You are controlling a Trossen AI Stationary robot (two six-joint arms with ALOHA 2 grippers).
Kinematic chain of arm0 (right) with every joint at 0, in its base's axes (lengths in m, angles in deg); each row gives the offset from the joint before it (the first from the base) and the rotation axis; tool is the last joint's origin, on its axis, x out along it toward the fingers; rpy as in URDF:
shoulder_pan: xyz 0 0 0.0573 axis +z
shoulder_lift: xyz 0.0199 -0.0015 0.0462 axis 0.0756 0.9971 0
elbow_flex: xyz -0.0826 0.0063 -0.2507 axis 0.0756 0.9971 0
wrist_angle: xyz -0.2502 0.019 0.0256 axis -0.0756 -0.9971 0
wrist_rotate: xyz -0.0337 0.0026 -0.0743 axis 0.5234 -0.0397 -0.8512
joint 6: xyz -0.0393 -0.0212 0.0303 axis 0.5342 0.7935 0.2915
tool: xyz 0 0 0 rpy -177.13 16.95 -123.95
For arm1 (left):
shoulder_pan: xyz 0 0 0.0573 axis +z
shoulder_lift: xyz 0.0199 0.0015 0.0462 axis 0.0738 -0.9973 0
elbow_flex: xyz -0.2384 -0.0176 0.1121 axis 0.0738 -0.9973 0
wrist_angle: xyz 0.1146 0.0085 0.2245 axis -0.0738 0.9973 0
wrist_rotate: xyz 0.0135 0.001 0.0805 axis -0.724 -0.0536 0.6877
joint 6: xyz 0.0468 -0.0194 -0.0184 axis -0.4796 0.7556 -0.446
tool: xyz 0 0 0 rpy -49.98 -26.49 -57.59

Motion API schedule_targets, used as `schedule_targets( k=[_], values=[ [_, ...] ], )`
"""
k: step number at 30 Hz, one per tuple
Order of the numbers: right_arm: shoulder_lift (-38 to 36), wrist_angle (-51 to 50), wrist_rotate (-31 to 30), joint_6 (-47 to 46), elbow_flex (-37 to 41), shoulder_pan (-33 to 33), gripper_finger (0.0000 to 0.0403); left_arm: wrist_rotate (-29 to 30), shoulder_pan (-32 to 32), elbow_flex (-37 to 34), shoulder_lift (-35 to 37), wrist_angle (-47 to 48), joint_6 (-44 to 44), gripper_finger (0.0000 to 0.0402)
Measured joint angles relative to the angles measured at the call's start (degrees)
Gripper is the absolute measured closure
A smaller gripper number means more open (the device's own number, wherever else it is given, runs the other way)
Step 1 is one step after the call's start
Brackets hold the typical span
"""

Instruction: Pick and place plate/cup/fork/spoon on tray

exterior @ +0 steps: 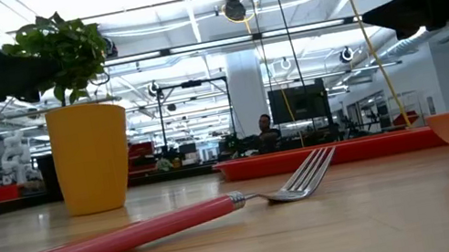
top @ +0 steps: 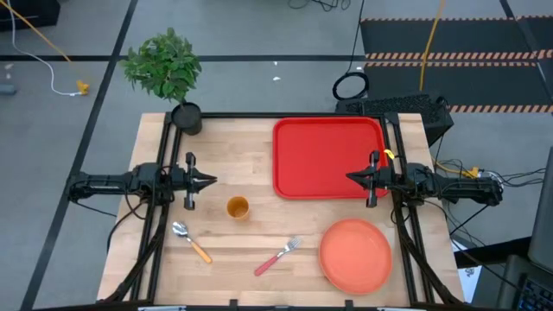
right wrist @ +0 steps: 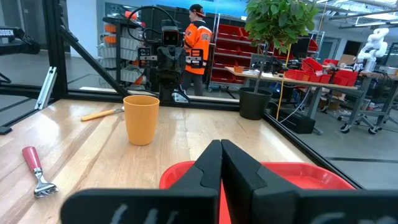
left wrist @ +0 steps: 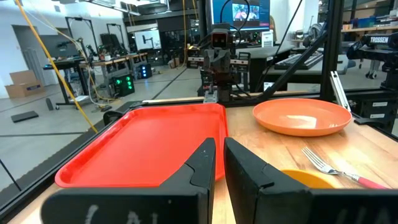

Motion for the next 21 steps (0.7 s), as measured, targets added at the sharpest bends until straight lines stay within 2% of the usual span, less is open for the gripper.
schedule_targets(
  k=[21],
  values=[
    [0.0,0.0,0.0,0.0,0.0,0.0,0.0403,0.1,0.0,0.0,0.0,-1.8,0.6,0.0364]
  ],
)
